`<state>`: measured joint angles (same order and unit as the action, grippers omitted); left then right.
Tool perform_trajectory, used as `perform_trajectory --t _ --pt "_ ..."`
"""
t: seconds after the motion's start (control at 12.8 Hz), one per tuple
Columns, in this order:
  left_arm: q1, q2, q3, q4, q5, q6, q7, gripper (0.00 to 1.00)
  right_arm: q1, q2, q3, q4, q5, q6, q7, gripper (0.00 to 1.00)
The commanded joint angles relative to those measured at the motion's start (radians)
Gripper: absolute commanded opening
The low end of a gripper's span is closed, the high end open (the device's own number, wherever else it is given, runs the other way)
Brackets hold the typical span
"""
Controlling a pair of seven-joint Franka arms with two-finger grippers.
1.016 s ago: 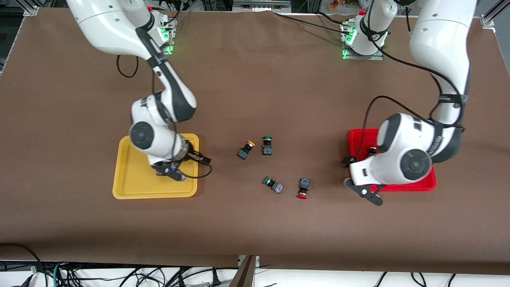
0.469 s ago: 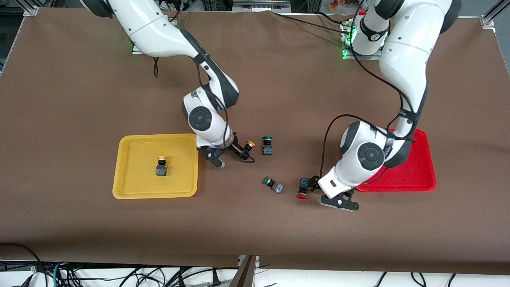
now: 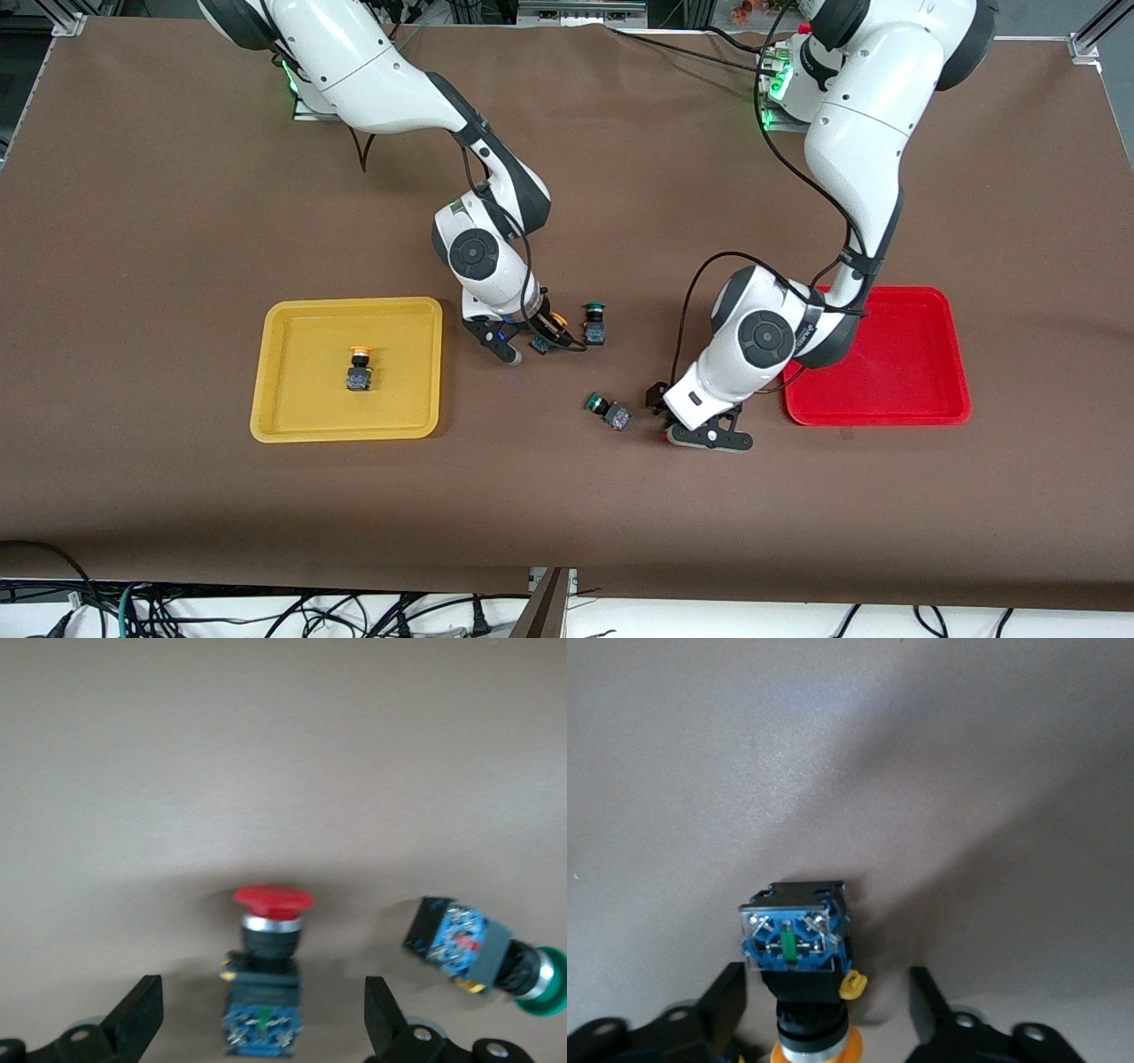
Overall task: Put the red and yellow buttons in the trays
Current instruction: 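Grasp the next yellow and red buttons with the right and left grippers, then lower the buttons into the yellow and red trays and open both grippers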
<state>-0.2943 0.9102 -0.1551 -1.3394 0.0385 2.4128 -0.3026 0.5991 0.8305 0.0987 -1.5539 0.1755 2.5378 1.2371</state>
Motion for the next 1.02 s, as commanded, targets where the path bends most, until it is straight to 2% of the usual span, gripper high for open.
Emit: perform_trajectory --t 0.0,0.08,0.23,0.31,0.39,0.47,0.55,0.62,0.7,0.94 --pt "-0.014 0.030 0.012 -0.004 0.003 0.052 -0.004 1.00 -0.004 0.003 -0.013 0.023 -0.042 -0.014 -0.021 0.35" --pt "-0.026 0.032 0.015 -0.004 0.009 0.054 -0.003 1.00 -0.011 -0.007 -0.019 0.026 -0.053 -0.057 -0.025 0.27" --pt "-0.031 0.032 0.015 -0.006 0.043 0.054 -0.007 0.35 -0.033 -0.057 -0.043 0.067 -0.105 -0.224 -0.097 0.26" --pt "-0.029 0.029 0.017 -0.004 0.043 0.052 -0.010 0.18 -0.062 -0.068 -0.054 0.121 -0.117 -0.355 -0.184 0.26" --pt "-0.025 0.023 0.017 -0.004 0.043 0.045 -0.013 0.07 -0.108 -0.082 -0.059 0.171 -0.116 -0.479 -0.293 0.26" --pt "-0.022 0.019 0.019 -0.004 0.043 0.039 -0.015 0.00 -0.152 -0.100 -0.059 0.187 -0.119 -0.552 -0.398 0.26" --pt "-0.016 0.018 0.022 -0.004 0.043 0.037 -0.015 0.00 -0.186 -0.122 -0.068 0.178 -0.119 -0.594 -0.507 0.27" --pt "-0.010 -0.005 0.026 -0.004 0.043 0.001 -0.012 0.00 -0.196 -0.132 -0.104 0.160 -0.119 -0.614 -0.592 0.29" --pt "0.007 -0.034 0.035 0.003 0.044 -0.071 -0.010 0.00 -0.196 -0.139 -0.125 0.140 -0.113 -0.613 -0.631 0.30" --pt "0.070 -0.126 0.058 0.005 0.046 -0.301 0.057 0.00 -0.199 -0.139 -0.128 0.082 -0.108 -0.579 -0.636 0.34"
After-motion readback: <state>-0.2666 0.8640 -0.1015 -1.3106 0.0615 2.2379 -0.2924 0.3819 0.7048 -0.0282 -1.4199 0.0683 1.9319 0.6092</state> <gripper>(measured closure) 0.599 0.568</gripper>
